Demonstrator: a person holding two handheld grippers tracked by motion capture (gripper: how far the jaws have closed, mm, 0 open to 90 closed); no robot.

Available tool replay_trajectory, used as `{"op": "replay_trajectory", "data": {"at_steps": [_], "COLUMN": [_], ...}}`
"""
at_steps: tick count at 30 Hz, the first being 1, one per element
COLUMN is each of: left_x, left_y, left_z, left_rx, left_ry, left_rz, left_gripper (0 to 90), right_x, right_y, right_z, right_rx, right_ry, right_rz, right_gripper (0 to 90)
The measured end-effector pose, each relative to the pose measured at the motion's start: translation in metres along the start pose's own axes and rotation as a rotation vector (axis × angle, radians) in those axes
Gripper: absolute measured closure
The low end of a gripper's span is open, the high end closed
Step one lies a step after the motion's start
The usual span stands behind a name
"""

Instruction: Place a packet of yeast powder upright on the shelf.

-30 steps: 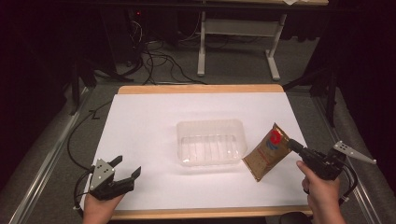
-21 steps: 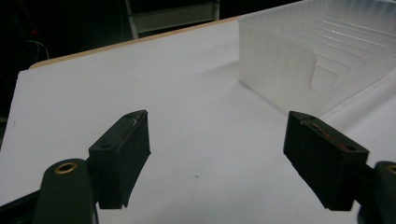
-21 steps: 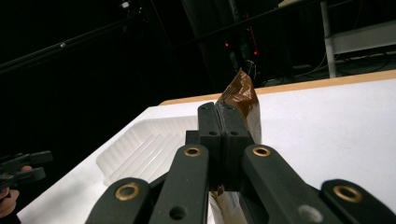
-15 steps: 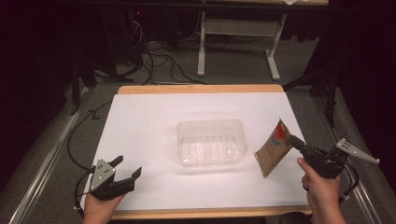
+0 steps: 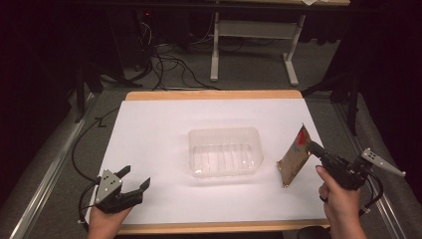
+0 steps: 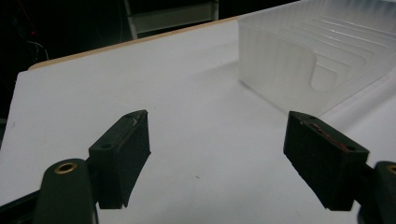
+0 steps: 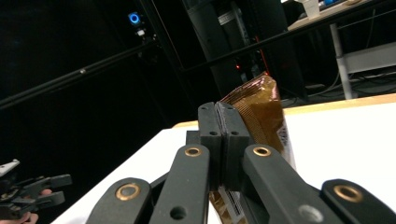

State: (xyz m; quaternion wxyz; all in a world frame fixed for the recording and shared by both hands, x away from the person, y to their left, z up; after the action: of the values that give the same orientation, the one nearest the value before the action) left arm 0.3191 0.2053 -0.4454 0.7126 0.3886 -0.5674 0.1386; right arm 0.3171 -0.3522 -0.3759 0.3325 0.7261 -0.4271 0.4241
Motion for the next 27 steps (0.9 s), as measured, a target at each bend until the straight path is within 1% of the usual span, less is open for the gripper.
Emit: {"op": "replay_trajectory", "data": {"at_steps": [5, 8, 9, 11, 13, 18, 27], "left_x": [0.0, 0.0, 0.0, 0.0, 0.0, 0.0, 0.0], "left_y": [0.001, 0.001, 0.001, 0.002, 0.002, 0.001, 0.002], "left_z": [0.001, 0.001, 0.0, 0.0, 0.0, 0.001, 0.001], "left_rx": [0.003, 0.004, 0.004, 0.005, 0.005, 0.005, 0.005], "left_ry": [-0.004, -0.004, -0.001, 0.0, 0.0, 0.001, 0.0], "left_rz": [0.002, 0.003, 0.004, 0.005, 0.007, 0.005, 0.007], "left_gripper": [23.2, 23.2, 23.2, 23.3, 23.2, 23.3, 23.3], "right_x": [0.002, 0.007, 0.009, 0.013, 0.016, 0.024, 0.038], "right_y": [-0.004, -0.006, -0.007, -0.008, -0.008, -0.011, -0.013], "right_z": [-0.005, -0.009, -0.01, -0.012, -0.013, -0.016, -0.027], "right_rx": [-0.013, -0.008, -0.016, -0.008, -0.014, -0.01, 0.011], "right_ry": [0.023, 0.023, 0.024, 0.012, 0.015, 0.009, 0.012], "right_rz": [-0.003, 0.006, 0.01, 0.018, 0.024, 0.036, 0.061], "right_gripper": [90.0, 90.0, 90.0, 90.0, 90.0, 90.0, 90.0]}}
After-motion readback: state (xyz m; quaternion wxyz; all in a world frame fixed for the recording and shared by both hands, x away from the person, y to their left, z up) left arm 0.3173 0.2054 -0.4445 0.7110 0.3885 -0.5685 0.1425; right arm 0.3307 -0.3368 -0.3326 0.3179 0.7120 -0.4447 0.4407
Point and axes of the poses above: each handheld gripper's, and its own axes: y roughly backward along the jaws, x roughly out of its top, z roughly to its right, the point moved 4 cm from there along -y, roughly forward along the jaws, and after that the axes turned 12 degrees about -x, right-handed, at the moved point
